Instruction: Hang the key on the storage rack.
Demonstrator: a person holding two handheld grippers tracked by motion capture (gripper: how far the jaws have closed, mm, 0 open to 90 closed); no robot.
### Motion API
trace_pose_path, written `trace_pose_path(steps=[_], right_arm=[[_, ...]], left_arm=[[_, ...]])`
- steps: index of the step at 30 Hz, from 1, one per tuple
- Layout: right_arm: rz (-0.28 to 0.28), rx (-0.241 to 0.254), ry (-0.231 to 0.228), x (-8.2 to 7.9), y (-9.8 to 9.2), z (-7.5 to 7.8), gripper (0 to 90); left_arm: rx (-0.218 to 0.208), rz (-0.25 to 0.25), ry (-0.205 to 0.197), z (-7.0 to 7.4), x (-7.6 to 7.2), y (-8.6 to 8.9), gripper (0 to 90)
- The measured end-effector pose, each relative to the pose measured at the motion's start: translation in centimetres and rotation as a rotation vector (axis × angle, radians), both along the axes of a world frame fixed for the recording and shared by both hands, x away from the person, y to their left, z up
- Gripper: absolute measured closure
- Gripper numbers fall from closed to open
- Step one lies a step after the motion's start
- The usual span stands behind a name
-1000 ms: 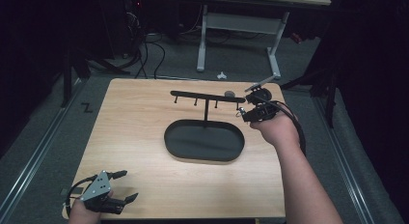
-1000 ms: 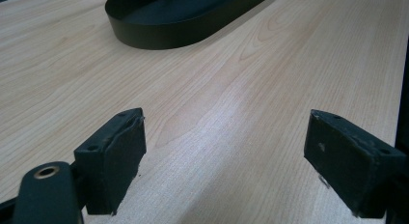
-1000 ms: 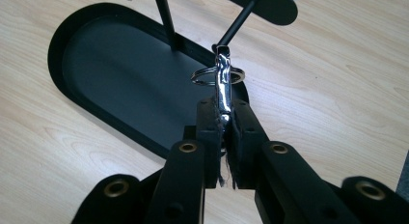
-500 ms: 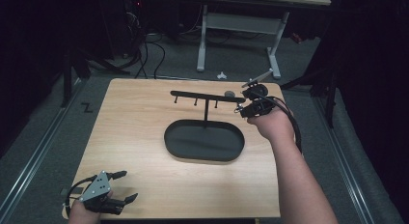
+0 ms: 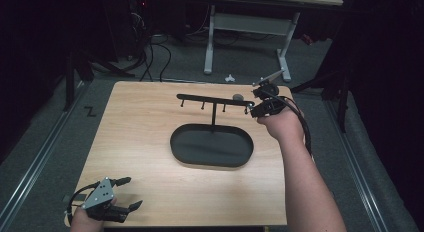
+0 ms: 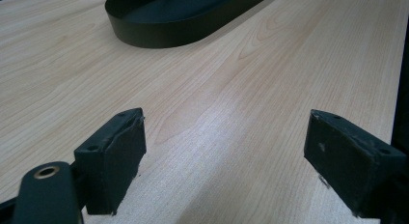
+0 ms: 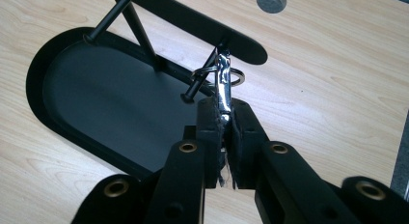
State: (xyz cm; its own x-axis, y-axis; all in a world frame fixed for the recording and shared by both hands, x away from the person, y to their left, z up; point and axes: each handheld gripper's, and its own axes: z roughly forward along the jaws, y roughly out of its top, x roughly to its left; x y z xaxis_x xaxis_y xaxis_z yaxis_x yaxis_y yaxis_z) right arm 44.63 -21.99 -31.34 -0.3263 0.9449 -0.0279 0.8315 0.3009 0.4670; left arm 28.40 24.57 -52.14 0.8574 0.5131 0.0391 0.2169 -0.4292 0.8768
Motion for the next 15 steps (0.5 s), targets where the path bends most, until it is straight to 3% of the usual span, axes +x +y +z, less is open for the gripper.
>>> trace_pose_path(steps=[7, 15], right_arm=[[-0.005, -0.013, 0.004, 0.2, 0.0, -0.2, 84.1], [-0.021, -0.024, 0.012, 0.2, -0.2, -1.4, 80.8]], left_arm=[[0.003, -0.003, 0.001, 0.0, 0.0, 0.0, 15.3], [0.004, -0.005, 0.003, 0.0, 0.0, 0.0, 15.3]])
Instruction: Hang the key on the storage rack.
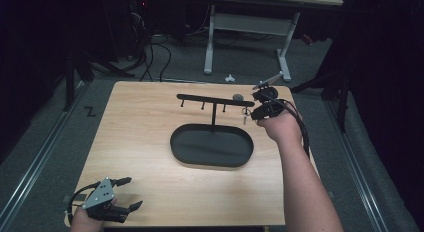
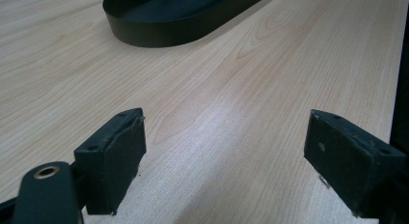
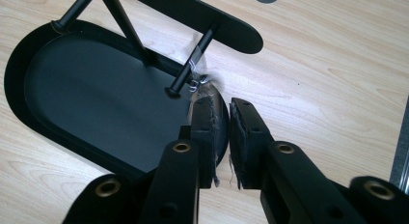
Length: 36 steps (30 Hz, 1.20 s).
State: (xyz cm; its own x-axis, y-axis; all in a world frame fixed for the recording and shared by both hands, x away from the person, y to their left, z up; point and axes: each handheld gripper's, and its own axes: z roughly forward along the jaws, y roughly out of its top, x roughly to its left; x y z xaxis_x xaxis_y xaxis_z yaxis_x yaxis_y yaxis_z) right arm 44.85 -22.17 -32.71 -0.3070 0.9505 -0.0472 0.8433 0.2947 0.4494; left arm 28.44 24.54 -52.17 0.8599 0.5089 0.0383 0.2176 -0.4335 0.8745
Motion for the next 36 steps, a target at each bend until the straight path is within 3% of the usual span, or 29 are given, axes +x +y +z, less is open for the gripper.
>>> trace_pose_path(steps=[12, 20, 36], right_arm=[[0.005, -0.003, 0.001, -0.4, -0.1, 0.0, 79.0], [0.003, 0.000, 0.020, -1.2, -0.3, -1.0, 73.9], [0.018, 0.024, 0.001, -3.7, -0.5, -3.9, 50.8]], left_arm=[[0.002, -0.004, 0.002, 0.0, 0.0, -0.1, 15.3], [0.006, -0.006, 0.002, 0.0, 0.0, -0.2, 15.3], [0.010, -0.010, 0.007, -0.1, 0.1, -0.4, 15.3]])
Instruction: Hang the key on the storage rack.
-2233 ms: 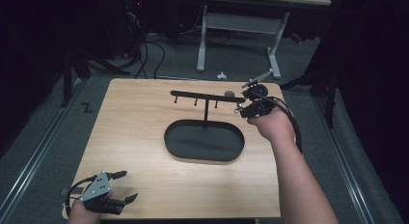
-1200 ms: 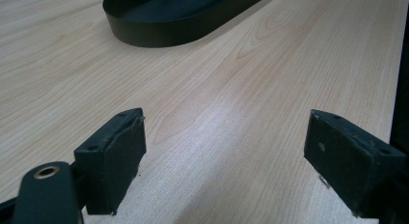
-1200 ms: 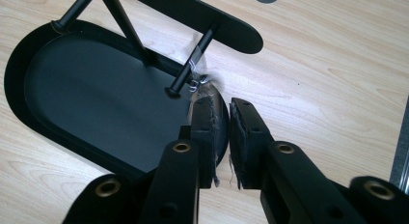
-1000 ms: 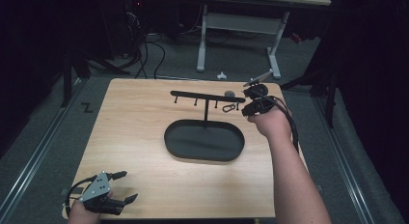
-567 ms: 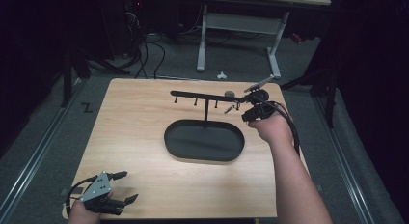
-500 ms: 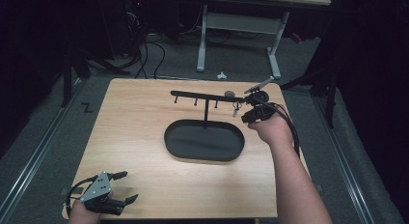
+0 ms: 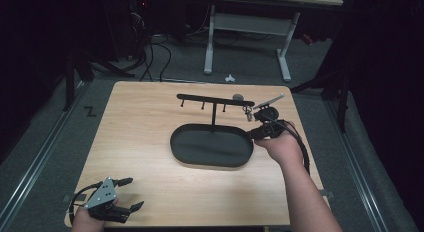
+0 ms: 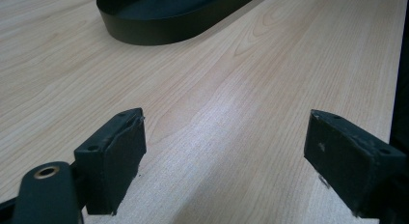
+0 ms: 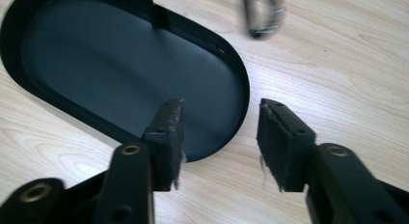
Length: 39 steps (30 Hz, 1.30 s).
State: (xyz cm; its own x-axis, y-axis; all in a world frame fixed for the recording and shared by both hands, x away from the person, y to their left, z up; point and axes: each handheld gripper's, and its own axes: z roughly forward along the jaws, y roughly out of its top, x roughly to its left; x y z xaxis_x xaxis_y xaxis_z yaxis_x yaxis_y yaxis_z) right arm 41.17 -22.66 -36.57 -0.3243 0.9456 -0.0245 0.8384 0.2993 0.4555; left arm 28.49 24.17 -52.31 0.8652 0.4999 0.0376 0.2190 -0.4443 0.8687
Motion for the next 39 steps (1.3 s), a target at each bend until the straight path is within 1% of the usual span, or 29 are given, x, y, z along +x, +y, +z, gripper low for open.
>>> trace_pose_path(steps=[4, 5, 7, 8, 10, 11, 12, 13, 14, 15, 16, 17, 18, 19, 20, 22, 23, 24, 25, 26, 28, 29, 30, 32, 34, 35, 36, 39], right_arm=[[-0.008, 0.011, -0.029, -0.7, -0.3, -1.0, 43.4], [-0.008, 0.011, -0.029, -0.7, -0.3, -1.0, 43.4], [-0.016, 0.012, -0.051, -1.2, -0.6, -1.9, 39.3], [-0.016, 0.012, -0.051, -1.2, -0.6, -1.9, 39.3], [-0.015, 0.011, -0.066, -1.6, -0.8, -2.5, 37.4], [-0.022, 0.015, -0.087, -2.1, -1.1, -3.1, 35.9], [-0.022, 0.015, -0.087, -2.1, -1.1, -3.1, 35.9], [-0.026, 0.022, -0.102, -2.5, -1.4, -3.6, 34.4], [-0.026, 0.022, -0.102, -2.5, -1.4, -3.6, 34.4], [-0.023, 0.030, -0.125, -2.9, -1.6, -4.1, 34.5], [-0.023, 0.030, -0.125, -2.9, -1.6, -4.1, 34.5], [-0.013, 0.043, -0.142, -3.4, -1.8, -4.6, 35.1], [-0.013, 0.043, -0.142, -3.4, -1.8, -4.6, 35.1], [-0.009, 0.049, -0.152, -3.7, -1.9, -4.8, 35.1], [-0.008, 0.061, -0.171, -4.2, -2.0, -5.2, 34.7], [-0.010, 0.065, -0.180, -4.5, -2.1, -5.5, 34.2], [-0.013, 0.074, -0.206, -5.1, -2.2, -5.9, 33.2], [-0.013, 0.074, -0.206, -5.1, -2.2, -5.9, 33.2], [-0.009, 0.082, -0.220, -5.4, -2.2, -6.2, 33.0], [-0.004, 0.091, -0.234, -5.9, -2.2, -6.7, 32.5], [-0.004, 0.097, -0.242, -6.5, -2.3, -7.5, 32.2], [0.000, 0.105, -0.262, -7.2, -2.3, -8.4, 32.0], [0.000, 0.105, -0.262, -7.2, -2.3, -8.4, 32.0], [0.005, 0.119, -0.269, -7.7, -2.5, -9.2, 31.2], [-0.005, 0.121, -0.279, -8.5, -2.7, -10.2, 31.0], [-0.016, 0.131, -0.285, -9.1, -2.9, -10.9, 30.4], [-0.016, 0.131, -0.285, -9.1, -2.9, -10.9, 30.4], [-0.030, 0.131, -0.301, -10.4, -3.1, -12.0, 29.6]], left_arm=[[0.003, -0.001, -0.001, 0.0, 0.0, 0.0, 15.3], [0.003, -0.001, -0.001, 0.0, 0.0, 0.0, 15.3], [0.004, 0.000, -0.002, 0.0, 0.0, 0.0, 15.3], [0.004, 0.000, -0.002, 0.0, 0.0, 0.0, 15.3], [0.004, 0.000, -0.002, 0.0, 0.0, 0.0, 15.3], [0.005, -0.001, 0.000, 0.0, 0.0, 0.0, 15.3], [0.005, -0.001, 0.000, 0.0, 0.0, 0.0, 15.3], [0.006, -0.001, 0.000, 0.0, 0.0, 0.0, 15.3], [0.007, -0.002, 0.000, 0.0, 0.0, 0.0, 15.3], [0.008, -0.002, 0.000, 0.0, 0.0, 0.0, 15.3], [0.008, -0.002, 0.000, 0.0, 0.0, 0.0, 15.3], [0.011, -0.005, 0.001, 0.0, 0.0, 0.0, 15.3], [0.011, -0.005, 0.001, 0.0, 0.0, 0.0, 15.3], [0.011, -0.002, -0.001, 0.0, 0.0, 0.0, 15.3], [0.012, -0.001, -0.001, 0.0, 0.1, 0.0, 15.3], [0.013, -0.001, -0.001, 0.0, 0.1, -0.1, 15.3], [0.014, -0.001, -0.001, -0.1, 0.1, -0.1, 15.3], [0.014, -0.001, -0.001, -0.1, 0.1, -0.1, 15.3], [0.013, 0.000, -0.002, -0.1, 0.1, -0.1, 15.3], [0.013, 0.000, -0.003, -0.1, 0.1, -0.1, 15.3], [0.014, 0.001, -0.002, -0.1, 0.1, -0.1, 15.3], [0.016, 0.001, -0.001, -0.1, 0.1, -0.1, 15.3], [0.015, 0.002, -0.002, -0.1, 0.1, -0.1, 15.3], [0.015, 0.005, -0.001, -0.1, 0.1, -0.1, 15.3], [0.017, 0.006, 0.000, -0.1, 0.2, 0.0, 15.3], [0.015, 0.008, 0.002, -0.1, 0.2, 0.1, 15.3], [0.015, 0.008, 0.002, -0.1, 0.2, 0.1, 15.3], [0.012, 0.014, 0.002, -0.2, 0.2, 0.1, 15.3]])
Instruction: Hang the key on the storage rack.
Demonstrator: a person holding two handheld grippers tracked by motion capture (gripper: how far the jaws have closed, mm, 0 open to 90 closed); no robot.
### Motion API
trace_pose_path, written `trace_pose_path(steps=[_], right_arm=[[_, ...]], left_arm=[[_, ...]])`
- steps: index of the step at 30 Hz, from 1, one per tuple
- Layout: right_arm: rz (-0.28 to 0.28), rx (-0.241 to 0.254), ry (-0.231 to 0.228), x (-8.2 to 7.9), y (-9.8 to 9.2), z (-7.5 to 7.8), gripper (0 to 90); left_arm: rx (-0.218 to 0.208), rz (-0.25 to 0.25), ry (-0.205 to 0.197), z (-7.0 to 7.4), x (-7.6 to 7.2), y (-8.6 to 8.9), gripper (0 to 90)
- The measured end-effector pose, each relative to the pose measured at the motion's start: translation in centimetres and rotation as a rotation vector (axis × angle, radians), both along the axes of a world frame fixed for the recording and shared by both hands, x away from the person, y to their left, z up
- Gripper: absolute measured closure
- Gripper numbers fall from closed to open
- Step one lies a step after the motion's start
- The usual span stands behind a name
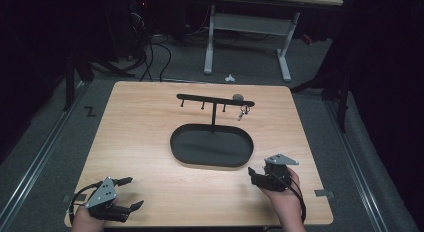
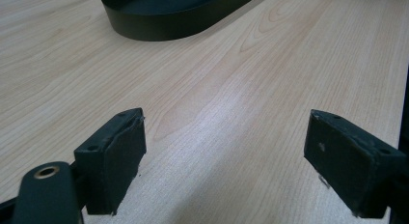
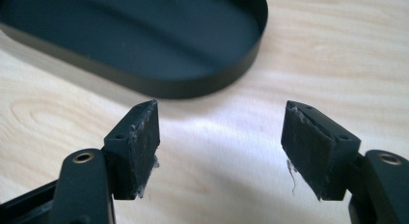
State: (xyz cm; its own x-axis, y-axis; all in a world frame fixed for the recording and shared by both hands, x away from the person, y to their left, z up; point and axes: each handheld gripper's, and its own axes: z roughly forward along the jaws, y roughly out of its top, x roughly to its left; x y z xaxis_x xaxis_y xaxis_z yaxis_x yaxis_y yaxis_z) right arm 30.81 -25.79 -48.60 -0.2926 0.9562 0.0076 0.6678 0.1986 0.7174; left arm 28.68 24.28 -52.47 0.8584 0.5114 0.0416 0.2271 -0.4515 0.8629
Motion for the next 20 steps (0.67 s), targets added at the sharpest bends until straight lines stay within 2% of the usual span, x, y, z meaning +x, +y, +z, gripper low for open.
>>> trace_pose_path(steps=[3, 4, 5, 6, 7, 8, 10, 12, 20], right_arm=[[-0.009, -0.001, -0.023, -1.5, -0.1, -1.0, 29.3], [-0.005, 0.007, -0.046, -2.5, -0.3, -1.7, 29.3], [-0.005, 0.007, -0.046, -2.5, -0.3, -1.7, 29.3], [-0.015, 0.008, -0.093, -3.7, -0.5, -2.6, 29.7], [-0.015, 0.008, -0.093, -3.7, -0.5, -2.6, 29.7], [-0.031, 0.047, -0.106, -4.4, -0.7, -3.4, 30.3], [-0.022, 0.061, -0.093, -4.4, -0.7, -3.5, 29.8], [-0.016, 0.032, -0.106, -4.2, -0.5, -3.6, 29.8], [-0.019, 0.035, -0.099, -3.9, -0.6, -3.9, 29.9]], left_arm=[[0.001, 0.001, -0.002, 0.0, 0.0, 0.0, 15.3], [0.001, 0.002, -0.002, 0.0, 0.0, 0.0, 15.3], [0.004, 0.001, -0.001, 0.0, 0.0, 0.0, 15.3], [0.004, 0.002, 0.000, -0.1, 0.0, -0.1, 15.3], [0.004, 0.002, 0.000, -0.1, 0.0, -0.1, 15.3], [0.007, 0.000, 0.001, -0.1, 0.0, -0.2, 15.3], [0.008, 0.000, 0.000, -0.1, 0.0, -0.2, 15.3], [0.012, -0.004, -0.002, -0.1, 0.0, -0.3, 15.3], [0.004, -0.002, -0.002, -0.1, -0.1, -0.1, 15.3]])
